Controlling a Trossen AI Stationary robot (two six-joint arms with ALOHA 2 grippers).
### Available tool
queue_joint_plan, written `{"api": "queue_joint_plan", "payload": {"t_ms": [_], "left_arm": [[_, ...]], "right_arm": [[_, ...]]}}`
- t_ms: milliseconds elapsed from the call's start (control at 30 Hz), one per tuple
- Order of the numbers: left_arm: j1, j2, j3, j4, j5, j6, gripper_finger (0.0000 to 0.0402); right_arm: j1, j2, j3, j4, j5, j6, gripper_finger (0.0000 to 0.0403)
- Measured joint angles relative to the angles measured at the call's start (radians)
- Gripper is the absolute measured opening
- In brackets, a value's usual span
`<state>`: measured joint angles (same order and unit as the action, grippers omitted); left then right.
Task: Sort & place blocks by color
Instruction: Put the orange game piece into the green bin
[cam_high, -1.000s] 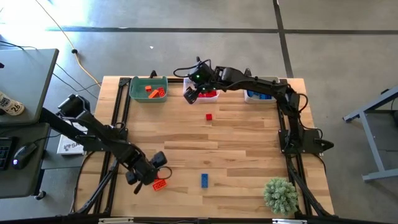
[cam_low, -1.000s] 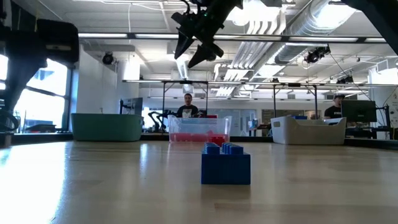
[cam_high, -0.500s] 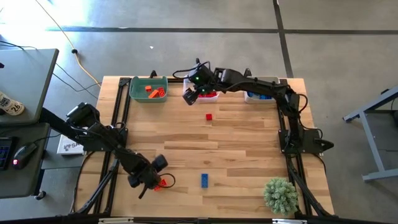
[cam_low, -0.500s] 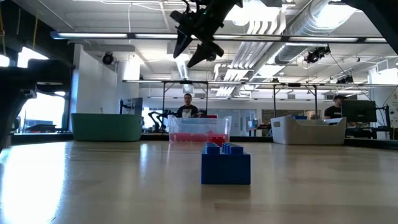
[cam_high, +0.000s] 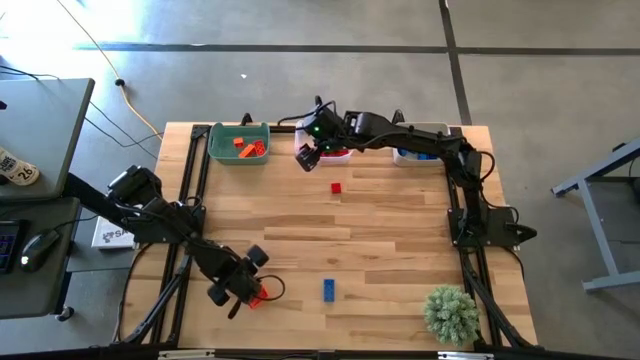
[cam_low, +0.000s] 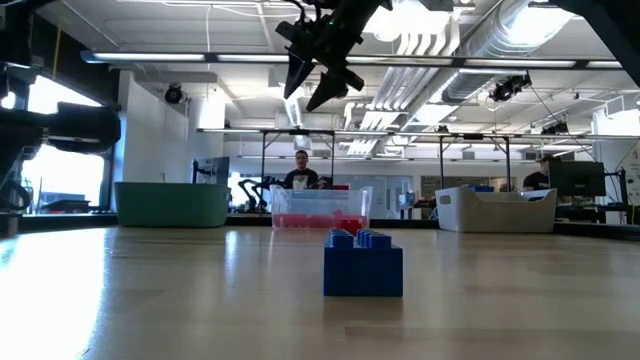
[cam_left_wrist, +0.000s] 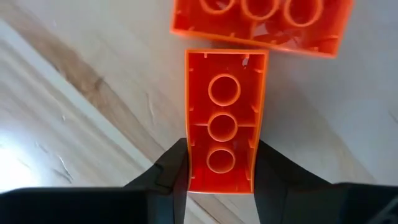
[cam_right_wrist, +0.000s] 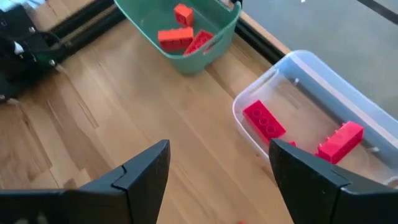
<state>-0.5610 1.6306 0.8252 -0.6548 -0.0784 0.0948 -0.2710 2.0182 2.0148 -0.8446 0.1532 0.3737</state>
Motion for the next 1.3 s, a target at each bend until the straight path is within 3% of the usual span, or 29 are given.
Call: {"api": "queue_joint_plan", "payload": {"t_ms": [267,800,1033,1300], "left_arm": [[0.054,-0.016,-0.003,-0.046,-0.005,-0.057,0.0105],[0.249,-0.189,-0.004,-0.183,-0.149,-0.066,0.0105],[0.394,-0.277,-0.003,-0.226,-0.274,-0.060,0.0105],[0.646,-0.347,-0.002,-0.216,-0.385,0.053,0.0105]], "right_arm": [[0.007,0.000,0.000,-0.072,0.005,0.011,0.0259],[0.077,0.000,0.000,-0.229,0.047,0.009,0.0259],[0.105,0.000,0.000,-0.336,0.099,-0.015,0.0259],[0.111,0.000,0.000,-0.450,0.104,-0.015,0.0259]]}}
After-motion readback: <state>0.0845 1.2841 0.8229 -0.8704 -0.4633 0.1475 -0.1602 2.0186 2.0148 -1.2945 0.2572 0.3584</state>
